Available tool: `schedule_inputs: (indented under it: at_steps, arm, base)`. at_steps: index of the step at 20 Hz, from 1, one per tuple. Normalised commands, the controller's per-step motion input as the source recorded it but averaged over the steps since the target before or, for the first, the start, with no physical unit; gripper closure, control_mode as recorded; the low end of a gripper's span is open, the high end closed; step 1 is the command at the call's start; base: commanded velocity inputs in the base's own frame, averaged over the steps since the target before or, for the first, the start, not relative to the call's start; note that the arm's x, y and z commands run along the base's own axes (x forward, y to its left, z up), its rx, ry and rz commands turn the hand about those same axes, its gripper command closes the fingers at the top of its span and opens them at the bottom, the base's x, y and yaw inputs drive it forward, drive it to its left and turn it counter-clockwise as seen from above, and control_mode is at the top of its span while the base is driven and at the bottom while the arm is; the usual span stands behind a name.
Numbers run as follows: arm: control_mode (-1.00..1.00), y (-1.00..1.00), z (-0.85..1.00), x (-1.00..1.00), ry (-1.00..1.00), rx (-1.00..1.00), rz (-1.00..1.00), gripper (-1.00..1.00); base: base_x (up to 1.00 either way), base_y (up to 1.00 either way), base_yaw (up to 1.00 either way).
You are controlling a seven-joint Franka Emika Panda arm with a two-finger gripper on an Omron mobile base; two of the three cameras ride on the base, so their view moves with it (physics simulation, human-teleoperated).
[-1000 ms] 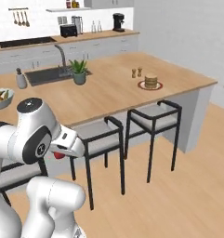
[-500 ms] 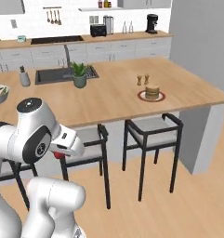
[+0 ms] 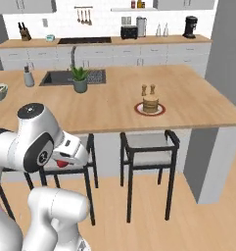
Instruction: Take the strawberry from the fridge and place it on top of the pancake, located on the dining counter.
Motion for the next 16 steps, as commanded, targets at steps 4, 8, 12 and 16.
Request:
schedule_inputs:
  at_steps: [4, 8, 12, 16]
  arm:
    - [1.0, 0.0, 0.0, 0.0, 0.0, 0.0, 0.0, 1.0]
    - [1.0, 0.0, 0.0, 0.0, 0.0, 0.0, 0.0, 1.0]
    - [1.0, 0.0, 0.0, 0.0, 0.0, 0.0, 0.0, 1.0]
    - [1.0, 0.0, 0.0, 0.0, 0.0, 0.0, 0.0, 1.0]
  base:
    - [0.14, -1.0, 0.41]
    - [0.24, -1.0, 0.44]
    - [0.19, -1.0, 0.33]
    - [0.75, -1.0, -0.12]
